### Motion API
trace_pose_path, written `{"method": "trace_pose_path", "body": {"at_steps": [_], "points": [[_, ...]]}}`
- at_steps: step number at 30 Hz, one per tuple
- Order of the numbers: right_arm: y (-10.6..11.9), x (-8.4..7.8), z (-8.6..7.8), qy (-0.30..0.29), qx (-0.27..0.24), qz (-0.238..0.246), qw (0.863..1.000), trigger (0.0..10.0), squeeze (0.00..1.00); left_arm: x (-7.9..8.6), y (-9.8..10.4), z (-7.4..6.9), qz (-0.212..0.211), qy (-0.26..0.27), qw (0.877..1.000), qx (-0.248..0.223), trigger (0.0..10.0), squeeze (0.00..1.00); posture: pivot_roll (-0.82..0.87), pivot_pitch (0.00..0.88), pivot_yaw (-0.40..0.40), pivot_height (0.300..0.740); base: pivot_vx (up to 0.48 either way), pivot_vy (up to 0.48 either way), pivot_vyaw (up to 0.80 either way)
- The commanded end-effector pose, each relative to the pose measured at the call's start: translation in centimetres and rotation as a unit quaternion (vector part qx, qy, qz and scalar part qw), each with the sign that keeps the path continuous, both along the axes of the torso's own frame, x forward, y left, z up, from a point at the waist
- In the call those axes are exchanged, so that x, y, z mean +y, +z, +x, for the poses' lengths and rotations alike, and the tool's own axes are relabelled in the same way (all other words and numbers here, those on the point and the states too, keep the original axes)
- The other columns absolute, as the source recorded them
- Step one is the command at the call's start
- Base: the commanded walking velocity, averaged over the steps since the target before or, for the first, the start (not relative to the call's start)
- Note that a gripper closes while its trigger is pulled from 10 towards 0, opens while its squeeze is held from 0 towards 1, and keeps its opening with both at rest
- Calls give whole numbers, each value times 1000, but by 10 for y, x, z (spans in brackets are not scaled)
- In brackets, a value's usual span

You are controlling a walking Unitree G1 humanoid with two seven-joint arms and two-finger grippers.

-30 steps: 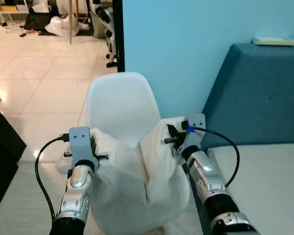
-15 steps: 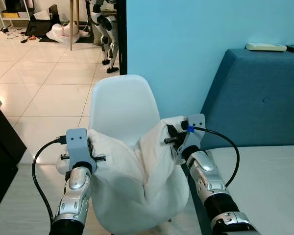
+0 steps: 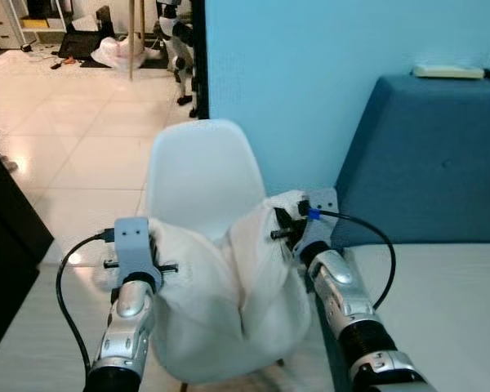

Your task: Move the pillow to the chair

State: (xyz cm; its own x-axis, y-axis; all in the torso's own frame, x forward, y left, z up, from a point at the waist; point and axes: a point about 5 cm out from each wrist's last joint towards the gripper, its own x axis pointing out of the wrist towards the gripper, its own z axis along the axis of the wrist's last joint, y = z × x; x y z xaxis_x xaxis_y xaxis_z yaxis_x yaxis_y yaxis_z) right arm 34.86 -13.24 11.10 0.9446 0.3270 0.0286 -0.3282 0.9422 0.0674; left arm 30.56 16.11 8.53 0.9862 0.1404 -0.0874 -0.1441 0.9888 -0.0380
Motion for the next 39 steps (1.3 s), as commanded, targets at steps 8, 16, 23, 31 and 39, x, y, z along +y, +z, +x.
{"method": "trace_pose_path", "body": {"at_steps": [8, 16, 23, 31, 39], "points": [[9, 8, 6, 15, -14, 2, 1000, 10000, 0, -1, 6, 3, 15, -13, 1000, -15, 10000, 0, 20, 48, -33, 740, 0, 0, 0], [12, 3, 10, 4, -15, 5, 1000, 10000, 0, -1, 10, 6, 36, -21, 999, -31, 10000, 0, 21, 53, -29, 705, 0, 0, 0], [9, 2, 8, -1, -16, 6, 1000, 10000, 0, -5, 12, 5, 40, -21, 998, -49, 10000, 0, 21, 56, -28, 675, 0, 0, 0], [8, 2, 8, -6, -17, 6, 1000, 10000, 0, -9, 10, 5, 43, -22, 998, -50, 10000, 0, 20, 59, -28, 655, 0, 0, 0], [8, 1, 7, -8, -17, 7, 1000, 10000, 0, -6, 11, 5, 47, -17, 997, -55, 10000, 0, 23, 58, -27, 615, 0, 0, 0]]}}
